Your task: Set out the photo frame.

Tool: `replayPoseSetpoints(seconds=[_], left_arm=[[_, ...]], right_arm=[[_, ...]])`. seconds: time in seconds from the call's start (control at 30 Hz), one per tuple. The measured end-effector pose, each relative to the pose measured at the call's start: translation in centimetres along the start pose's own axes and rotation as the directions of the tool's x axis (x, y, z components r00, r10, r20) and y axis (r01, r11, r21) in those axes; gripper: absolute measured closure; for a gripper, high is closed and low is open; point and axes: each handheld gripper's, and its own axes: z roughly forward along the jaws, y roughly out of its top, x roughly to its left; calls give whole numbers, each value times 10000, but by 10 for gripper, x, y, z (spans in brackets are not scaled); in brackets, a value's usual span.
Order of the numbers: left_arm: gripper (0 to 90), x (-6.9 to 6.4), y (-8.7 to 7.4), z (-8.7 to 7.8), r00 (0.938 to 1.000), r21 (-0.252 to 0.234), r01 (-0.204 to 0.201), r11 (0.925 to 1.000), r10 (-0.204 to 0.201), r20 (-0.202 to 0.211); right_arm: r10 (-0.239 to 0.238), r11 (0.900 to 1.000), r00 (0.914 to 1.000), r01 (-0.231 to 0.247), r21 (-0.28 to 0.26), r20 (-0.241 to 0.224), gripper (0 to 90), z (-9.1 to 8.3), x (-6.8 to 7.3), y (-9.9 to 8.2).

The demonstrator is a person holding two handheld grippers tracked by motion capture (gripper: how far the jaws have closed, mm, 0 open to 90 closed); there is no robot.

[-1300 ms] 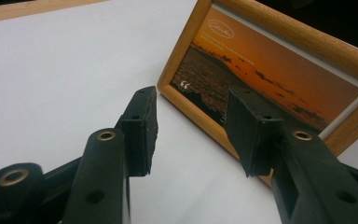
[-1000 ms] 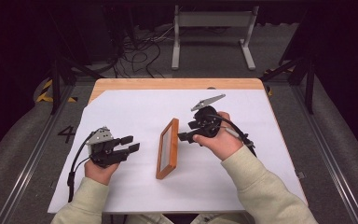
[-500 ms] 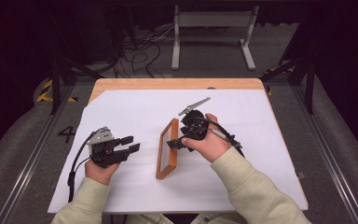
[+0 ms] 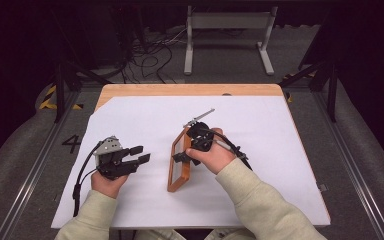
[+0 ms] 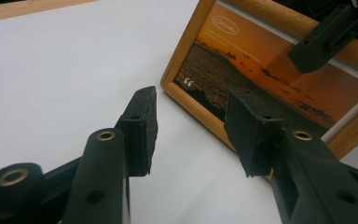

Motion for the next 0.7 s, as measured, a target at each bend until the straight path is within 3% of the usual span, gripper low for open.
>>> replayPoseSetpoints(seconds=[0.33, 0.7], left_arm=[[530, 0, 0, 0, 9999, -2, -55, 10000, 55, 95], [528, 0, 0, 1, 10000, 0, -17, 10000, 17, 89]], right_arm=[[212, 9986, 9997, -217, 491, 91, 251, 12, 1, 0], [1049, 9907, 9945, -1045, 870, 1, 379, 13, 2, 1]])
